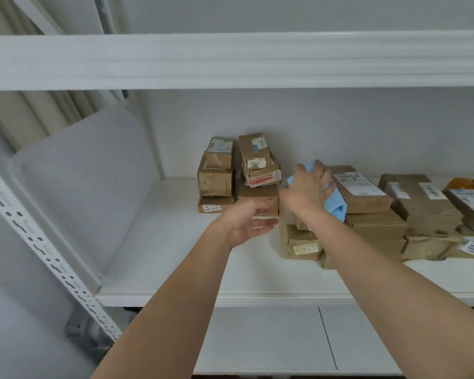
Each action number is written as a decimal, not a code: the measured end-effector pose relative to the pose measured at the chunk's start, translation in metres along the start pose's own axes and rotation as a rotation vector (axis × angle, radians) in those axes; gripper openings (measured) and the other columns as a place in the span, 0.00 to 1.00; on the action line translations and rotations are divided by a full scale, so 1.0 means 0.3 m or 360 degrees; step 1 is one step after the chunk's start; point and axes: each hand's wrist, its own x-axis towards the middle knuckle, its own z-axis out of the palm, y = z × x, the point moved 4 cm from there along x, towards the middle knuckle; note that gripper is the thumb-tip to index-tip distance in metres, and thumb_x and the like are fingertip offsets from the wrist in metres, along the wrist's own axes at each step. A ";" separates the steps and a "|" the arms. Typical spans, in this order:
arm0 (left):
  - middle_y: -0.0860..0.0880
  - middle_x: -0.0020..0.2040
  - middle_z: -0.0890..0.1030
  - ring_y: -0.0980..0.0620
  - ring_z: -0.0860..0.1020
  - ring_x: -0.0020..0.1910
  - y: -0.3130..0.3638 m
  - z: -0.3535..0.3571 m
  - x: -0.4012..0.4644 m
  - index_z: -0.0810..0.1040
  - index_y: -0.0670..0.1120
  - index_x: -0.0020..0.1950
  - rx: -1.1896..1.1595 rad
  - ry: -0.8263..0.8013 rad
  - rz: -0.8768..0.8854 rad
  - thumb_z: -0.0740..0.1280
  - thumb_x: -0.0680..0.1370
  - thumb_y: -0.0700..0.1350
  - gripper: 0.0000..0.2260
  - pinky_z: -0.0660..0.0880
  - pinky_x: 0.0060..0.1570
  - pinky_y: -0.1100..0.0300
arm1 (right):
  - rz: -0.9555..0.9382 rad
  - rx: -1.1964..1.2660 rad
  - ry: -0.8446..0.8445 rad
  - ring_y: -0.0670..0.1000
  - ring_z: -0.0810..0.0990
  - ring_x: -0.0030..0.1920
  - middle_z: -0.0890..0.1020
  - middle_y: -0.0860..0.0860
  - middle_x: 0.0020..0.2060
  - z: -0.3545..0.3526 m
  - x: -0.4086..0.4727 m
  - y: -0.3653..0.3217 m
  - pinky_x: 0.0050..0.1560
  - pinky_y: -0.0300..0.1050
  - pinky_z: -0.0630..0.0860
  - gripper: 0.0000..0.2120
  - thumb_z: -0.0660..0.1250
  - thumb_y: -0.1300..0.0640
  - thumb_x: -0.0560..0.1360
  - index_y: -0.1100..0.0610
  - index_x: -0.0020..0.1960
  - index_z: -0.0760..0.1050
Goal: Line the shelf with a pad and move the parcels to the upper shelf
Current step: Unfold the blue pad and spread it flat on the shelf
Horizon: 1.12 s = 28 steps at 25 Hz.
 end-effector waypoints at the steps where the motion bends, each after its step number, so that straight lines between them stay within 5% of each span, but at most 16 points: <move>1: 0.46 0.51 0.82 0.44 0.81 0.54 0.015 -0.034 -0.011 0.79 0.45 0.57 0.0042 0.0076 0.0036 0.65 0.79 0.38 0.09 0.78 0.57 0.54 | -0.0045 0.0065 -0.0022 0.61 0.51 0.75 0.58 0.59 0.73 0.015 -0.006 -0.042 0.73 0.59 0.51 0.22 0.68 0.60 0.71 0.53 0.65 0.72; 4: 0.46 0.45 0.79 0.48 0.79 0.44 0.087 -0.196 -0.050 0.77 0.44 0.48 0.0095 0.0553 0.0247 0.63 0.78 0.35 0.05 0.78 0.51 0.56 | -0.0155 0.0173 -0.0131 0.61 0.57 0.72 0.63 0.58 0.70 0.079 -0.029 -0.182 0.71 0.56 0.57 0.22 0.66 0.58 0.72 0.52 0.66 0.72; 9: 0.36 0.66 0.70 0.39 0.74 0.50 0.121 -0.559 -0.172 0.68 0.34 0.66 0.0250 0.1408 0.0270 0.62 0.76 0.38 0.20 0.72 0.48 0.55 | -0.0325 0.0215 -0.0454 0.62 0.60 0.70 0.64 0.59 0.69 0.243 -0.110 -0.427 0.68 0.55 0.63 0.20 0.66 0.56 0.74 0.53 0.66 0.72; 12: 0.42 0.68 0.60 0.41 0.66 0.62 0.063 -0.718 -0.294 0.61 0.38 0.68 0.0239 0.1888 0.0046 0.61 0.76 0.39 0.21 0.64 0.49 0.56 | -0.0438 0.0332 -0.0698 0.61 0.63 0.70 0.66 0.58 0.68 0.353 -0.192 -0.585 0.67 0.51 0.67 0.20 0.65 0.54 0.74 0.52 0.66 0.72; 15: 0.41 0.67 0.59 0.42 0.63 0.63 0.022 -0.787 -0.362 0.60 0.40 0.66 0.0173 0.2207 0.0258 0.64 0.72 0.35 0.24 0.67 0.56 0.53 | -0.0541 0.0452 -0.0969 0.59 0.65 0.70 0.67 0.56 0.66 0.448 -0.289 -0.697 0.67 0.49 0.68 0.21 0.64 0.55 0.75 0.52 0.68 0.71; 20: 0.41 0.66 0.62 0.42 0.63 0.64 -0.010 -0.845 -0.404 0.61 0.41 0.67 0.0183 0.2443 0.0504 0.66 0.72 0.33 0.26 0.62 0.63 0.49 | -0.0631 0.0612 -0.1379 0.52 0.74 0.60 0.71 0.51 0.58 0.512 -0.396 -0.755 0.53 0.40 0.68 0.20 0.66 0.56 0.77 0.54 0.68 0.71; 28: 0.41 0.67 0.62 0.42 0.66 0.64 -0.036 -0.805 -0.366 0.60 0.40 0.70 0.0141 0.2341 0.0478 0.65 0.75 0.36 0.25 0.66 0.64 0.46 | -0.0445 0.0561 -0.1613 0.51 0.75 0.57 0.75 0.53 0.60 0.482 -0.394 -0.662 0.54 0.43 0.73 0.19 0.67 0.54 0.77 0.53 0.67 0.72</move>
